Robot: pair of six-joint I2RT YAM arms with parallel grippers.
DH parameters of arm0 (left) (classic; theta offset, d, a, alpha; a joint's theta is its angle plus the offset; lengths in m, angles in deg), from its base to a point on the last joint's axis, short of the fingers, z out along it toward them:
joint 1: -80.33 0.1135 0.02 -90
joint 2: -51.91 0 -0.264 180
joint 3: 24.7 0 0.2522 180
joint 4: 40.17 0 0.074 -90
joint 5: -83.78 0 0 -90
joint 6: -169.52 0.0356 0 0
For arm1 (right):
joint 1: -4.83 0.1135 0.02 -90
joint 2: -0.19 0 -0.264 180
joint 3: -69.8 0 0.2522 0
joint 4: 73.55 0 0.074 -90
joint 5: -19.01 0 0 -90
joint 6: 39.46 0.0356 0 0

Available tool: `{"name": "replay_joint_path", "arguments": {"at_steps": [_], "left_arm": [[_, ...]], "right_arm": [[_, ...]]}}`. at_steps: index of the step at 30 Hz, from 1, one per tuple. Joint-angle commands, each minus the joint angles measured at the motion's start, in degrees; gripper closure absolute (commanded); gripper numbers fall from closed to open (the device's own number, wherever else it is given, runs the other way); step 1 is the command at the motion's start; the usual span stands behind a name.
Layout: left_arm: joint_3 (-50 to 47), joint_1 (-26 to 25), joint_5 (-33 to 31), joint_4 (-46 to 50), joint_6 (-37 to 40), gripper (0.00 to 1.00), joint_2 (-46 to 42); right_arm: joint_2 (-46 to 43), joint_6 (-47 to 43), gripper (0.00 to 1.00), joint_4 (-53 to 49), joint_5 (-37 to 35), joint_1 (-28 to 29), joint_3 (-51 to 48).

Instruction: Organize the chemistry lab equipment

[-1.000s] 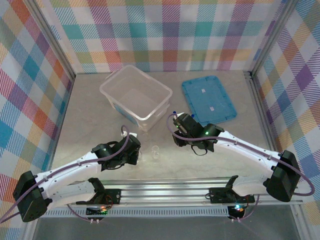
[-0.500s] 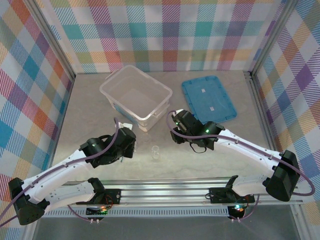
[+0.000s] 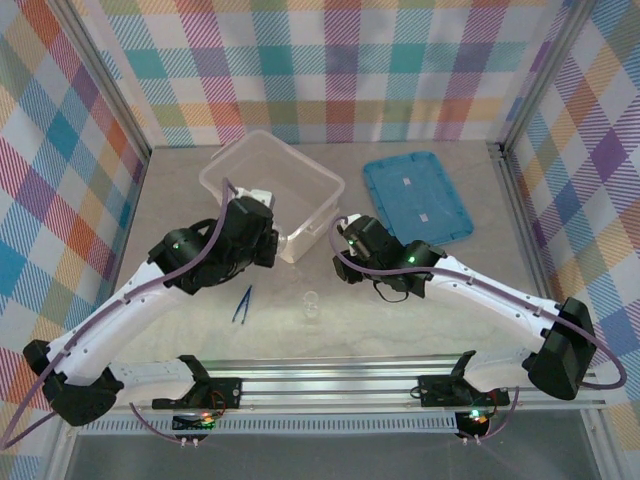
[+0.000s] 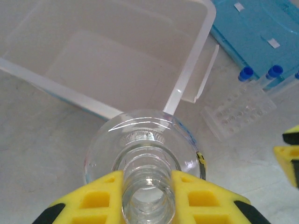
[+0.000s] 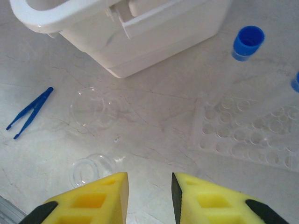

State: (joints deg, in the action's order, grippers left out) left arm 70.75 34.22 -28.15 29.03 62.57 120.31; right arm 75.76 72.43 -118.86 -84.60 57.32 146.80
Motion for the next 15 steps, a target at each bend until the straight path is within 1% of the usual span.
{"name": "replay_joint_path", "arguments": {"at_steps": [1,7,15], "left_arm": [[5.53,2.02,0.73,-0.88,4.34,0.81,3.57],[12.61,7.21,4.72,-2.99,7.66,0.81,10.92],[13.4,14.77,12.26,-6.94,7.89,0.81,17.21]], "right_arm": [[1.23,1.38,0.69,3.2,2.61,0.33,1.97],[1.42,1.32,0.69,3.19,3.15,0.33,2.49],[0.79,1.13,0.69,1.67,2.13,0.06,2.26]]}}
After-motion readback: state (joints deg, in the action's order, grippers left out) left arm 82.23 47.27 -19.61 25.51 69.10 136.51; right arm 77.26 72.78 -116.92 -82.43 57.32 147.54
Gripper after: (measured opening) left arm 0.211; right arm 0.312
